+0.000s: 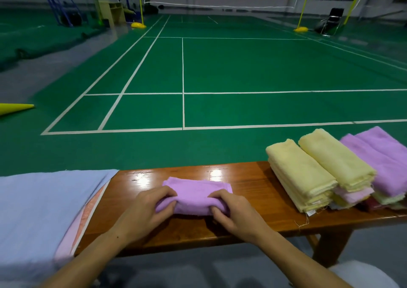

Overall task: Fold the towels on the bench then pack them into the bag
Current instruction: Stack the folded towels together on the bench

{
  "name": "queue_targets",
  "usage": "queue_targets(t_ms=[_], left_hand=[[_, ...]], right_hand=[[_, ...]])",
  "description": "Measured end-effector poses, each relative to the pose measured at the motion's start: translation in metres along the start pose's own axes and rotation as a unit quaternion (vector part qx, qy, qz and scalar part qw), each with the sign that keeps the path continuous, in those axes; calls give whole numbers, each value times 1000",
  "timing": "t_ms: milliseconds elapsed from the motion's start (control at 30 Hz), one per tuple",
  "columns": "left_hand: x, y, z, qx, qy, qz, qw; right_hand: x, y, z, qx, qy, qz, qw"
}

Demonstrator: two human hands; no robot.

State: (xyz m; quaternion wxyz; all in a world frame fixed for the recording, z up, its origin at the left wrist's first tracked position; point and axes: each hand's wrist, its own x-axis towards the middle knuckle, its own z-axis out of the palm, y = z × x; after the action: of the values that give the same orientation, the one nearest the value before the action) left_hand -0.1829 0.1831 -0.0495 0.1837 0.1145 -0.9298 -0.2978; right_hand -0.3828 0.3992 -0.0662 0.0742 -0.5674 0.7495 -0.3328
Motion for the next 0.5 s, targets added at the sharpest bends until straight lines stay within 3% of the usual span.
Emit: queue_targets(t_ms=[167, 333, 500], left_hand=[[8, -6, -6, -8, 14, -22, 1000], [35, -19, 3, -8, 76, -81, 994], [47, -45, 22, 67, 83, -120, 987]], right_hand=[[11, -1, -1, 108, 53, 48, 992], [34, 11, 6, 102, 114, 136, 979], [41, 17, 9, -89, 125, 156, 976]])
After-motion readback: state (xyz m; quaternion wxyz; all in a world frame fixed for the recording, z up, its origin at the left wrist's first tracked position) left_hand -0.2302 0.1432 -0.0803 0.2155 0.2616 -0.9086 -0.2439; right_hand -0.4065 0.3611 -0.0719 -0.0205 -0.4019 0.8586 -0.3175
